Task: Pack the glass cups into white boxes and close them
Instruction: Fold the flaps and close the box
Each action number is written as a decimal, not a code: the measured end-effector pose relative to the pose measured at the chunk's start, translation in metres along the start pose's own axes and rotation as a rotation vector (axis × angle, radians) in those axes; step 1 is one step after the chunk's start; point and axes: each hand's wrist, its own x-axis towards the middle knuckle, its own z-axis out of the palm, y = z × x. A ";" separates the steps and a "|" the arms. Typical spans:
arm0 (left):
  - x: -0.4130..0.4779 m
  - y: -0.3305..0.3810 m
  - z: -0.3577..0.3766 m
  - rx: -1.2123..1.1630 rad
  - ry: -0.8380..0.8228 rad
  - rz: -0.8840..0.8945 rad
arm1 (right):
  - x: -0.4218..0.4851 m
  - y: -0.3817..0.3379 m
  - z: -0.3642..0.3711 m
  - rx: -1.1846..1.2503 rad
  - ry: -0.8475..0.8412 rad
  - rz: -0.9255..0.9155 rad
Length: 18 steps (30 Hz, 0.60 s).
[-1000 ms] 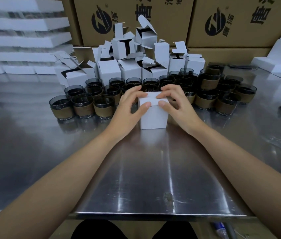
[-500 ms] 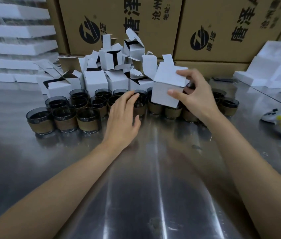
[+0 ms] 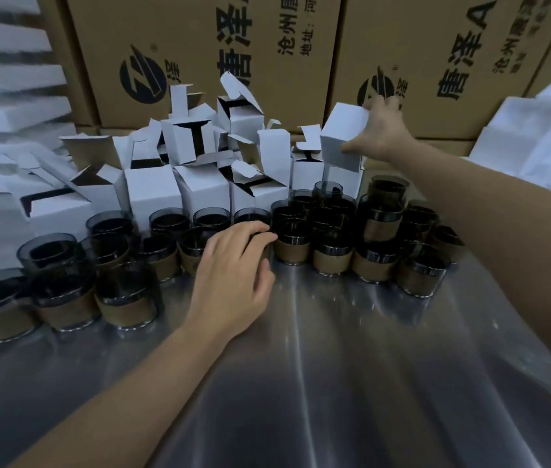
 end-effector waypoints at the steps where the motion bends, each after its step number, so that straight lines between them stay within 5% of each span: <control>1: 0.001 -0.001 0.001 -0.009 0.005 -0.004 | 0.007 0.003 0.006 0.009 -0.010 -0.004; 9: 0.004 -0.005 0.003 -0.061 0.015 -0.022 | 0.043 -0.006 0.054 -0.027 -0.099 -0.096; 18: 0.005 -0.005 0.002 -0.080 -0.013 -0.046 | 0.047 0.015 0.064 -0.341 -0.246 -0.169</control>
